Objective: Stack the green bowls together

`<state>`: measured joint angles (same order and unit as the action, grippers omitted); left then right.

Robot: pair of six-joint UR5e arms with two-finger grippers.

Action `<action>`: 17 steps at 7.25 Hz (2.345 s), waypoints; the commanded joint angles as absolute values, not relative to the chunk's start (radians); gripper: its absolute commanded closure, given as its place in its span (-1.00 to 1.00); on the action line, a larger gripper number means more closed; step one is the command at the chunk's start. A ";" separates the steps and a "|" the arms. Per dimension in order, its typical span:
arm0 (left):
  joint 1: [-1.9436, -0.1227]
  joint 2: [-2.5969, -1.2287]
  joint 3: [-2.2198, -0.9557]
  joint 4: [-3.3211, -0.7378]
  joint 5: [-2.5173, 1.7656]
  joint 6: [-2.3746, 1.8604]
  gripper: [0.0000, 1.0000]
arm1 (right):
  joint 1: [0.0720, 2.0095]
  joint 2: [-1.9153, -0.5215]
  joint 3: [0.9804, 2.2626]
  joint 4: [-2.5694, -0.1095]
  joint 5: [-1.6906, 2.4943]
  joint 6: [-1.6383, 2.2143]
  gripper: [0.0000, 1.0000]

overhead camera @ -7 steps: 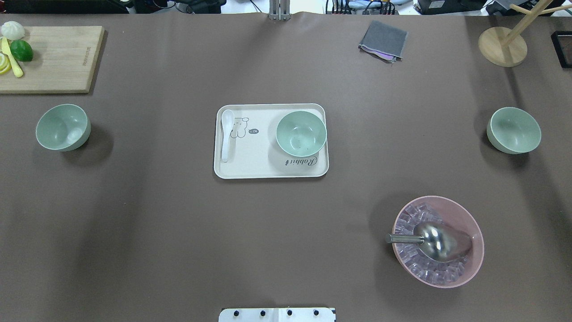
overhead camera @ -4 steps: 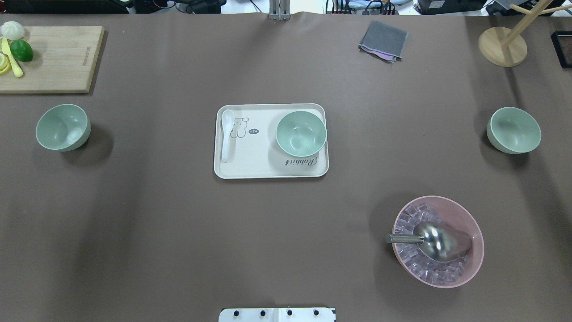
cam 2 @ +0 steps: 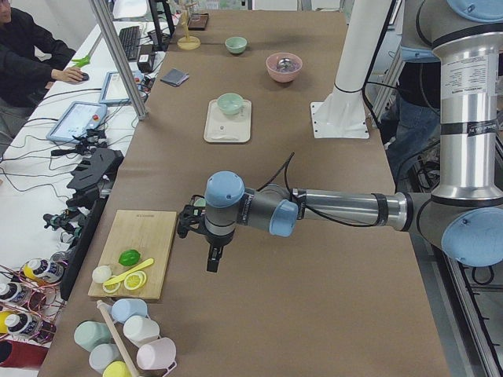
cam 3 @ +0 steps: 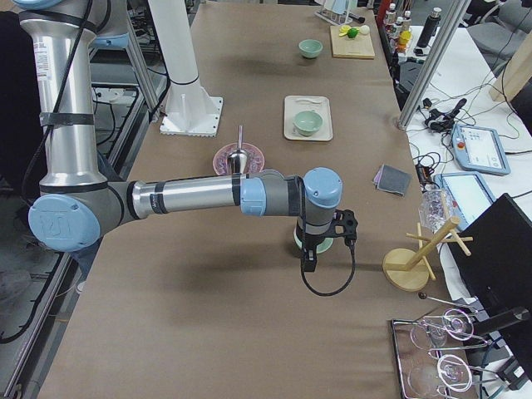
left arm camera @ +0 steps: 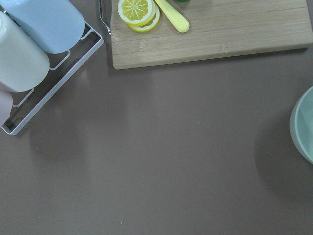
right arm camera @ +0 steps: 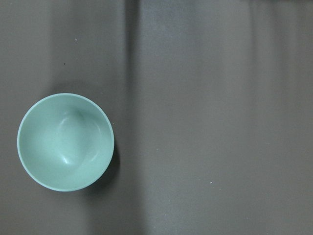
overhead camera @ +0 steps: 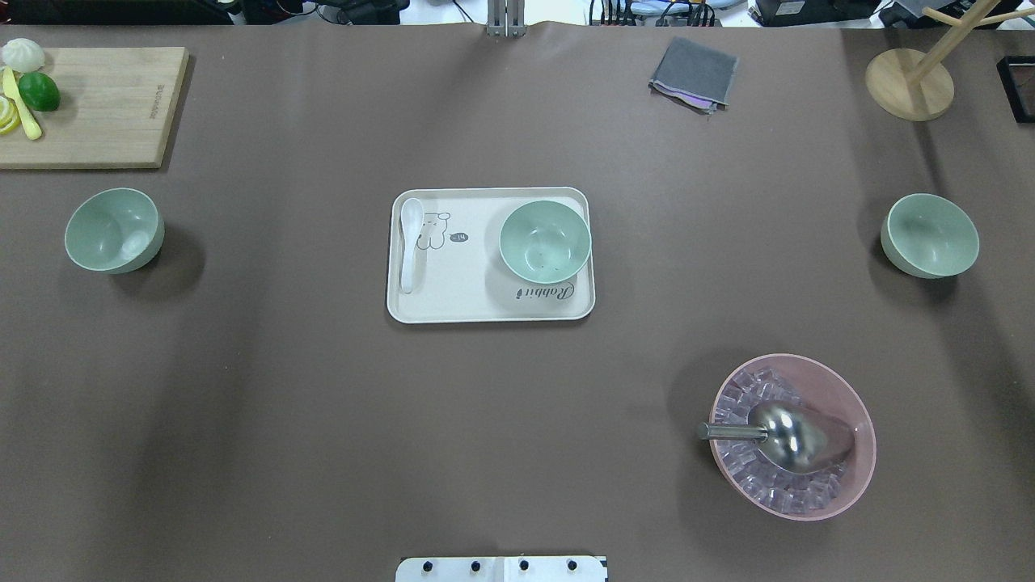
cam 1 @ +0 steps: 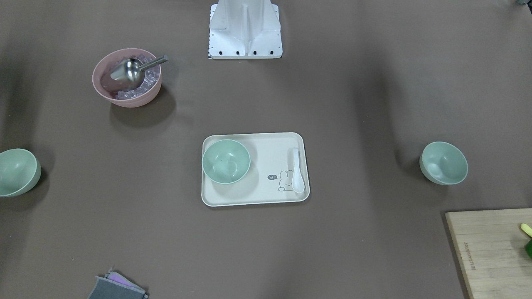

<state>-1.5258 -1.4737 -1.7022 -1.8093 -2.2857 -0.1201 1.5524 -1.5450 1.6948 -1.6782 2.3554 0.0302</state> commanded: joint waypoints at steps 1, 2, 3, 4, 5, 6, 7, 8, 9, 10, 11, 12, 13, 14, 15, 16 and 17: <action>-1.526 -1.474 -1.690 -1.816 -2.281 -0.127 -0.97 | 1.552 -1.533 1.694 -1.683 2.355 0.031 -1.00; -1.526 -1.470 -1.686 -1.816 -2.287 -0.126 -0.97 | 1.552 -1.534 1.692 -1.684 2.355 0.031 -1.00; -1.526 -1.476 -1.668 -1.819 -2.286 -0.124 -0.97 | 1.552 -1.532 1.695 -1.680 2.356 0.029 -1.00; -1.526 -1.476 -1.667 -1.830 -2.281 -0.123 -0.97 | 1.551 -1.532 1.695 -1.678 2.358 0.029 -1.00; -1.526 -1.479 -1.677 -1.832 -2.286 -0.127 -0.97 | 1.551 -1.532 1.695 -1.678 2.355 0.029 -1.00; -1.526 -1.488 -1.668 -1.830 -2.286 -0.132 -0.97 | 1.552 -1.529 1.695 -1.678 2.355 0.028 -1.00; -1.525 -1.502 -1.667 -1.830 -2.284 -0.127 -0.97 | 1.552 -1.528 1.695 -1.680 2.356 0.029 -1.00; -1.526 -1.500 -1.660 -1.833 -2.280 -0.115 -0.97 | 1.551 -1.528 1.692 -1.678 2.356 0.029 -1.00; -1.525 -1.500 -1.660 -1.851 -2.286 -0.118 -0.97 | 1.551 -1.528 1.687 -1.678 2.353 0.026 -1.00; -1.525 -1.500 -1.661 -1.853 -2.286 -0.126 -0.97 | 1.548 -1.528 1.687 -1.677 2.352 0.028 -1.00; -1.525 -1.499 -1.661 -1.855 -2.287 -0.126 -0.97 | 1.548 -1.528 1.687 -1.677 2.352 0.026 -1.00; -1.519 -1.502 -1.663 -1.855 -2.287 -0.124 -0.97 | 1.528 -1.528 1.693 -1.677 2.344 0.026 -1.00; -1.456 -1.544 -1.663 -1.849 -2.287 -0.132 -0.97 | 1.502 -1.523 1.686 -1.677 2.344 0.028 -1.00; -1.368 -1.599 -1.632 -1.855 -2.281 -0.244 -0.97 | 1.485 -1.516 1.678 -1.677 2.344 0.029 -1.00; -1.291 -1.664 -1.608 -1.855 -2.276 -0.426 -0.97 | 1.480 -1.505 1.666 -1.677 2.344 0.029 -1.00; -1.249 -1.686 -1.541 -1.932 -2.275 -0.475 -0.97 | 1.479 -1.485 1.643 -1.677 2.342 0.029 -1.00; -1.214 -1.721 -1.405 -2.117 -2.272 -0.588 -0.97 | 1.479 -1.473 1.632 -1.677 2.341 0.028 -1.00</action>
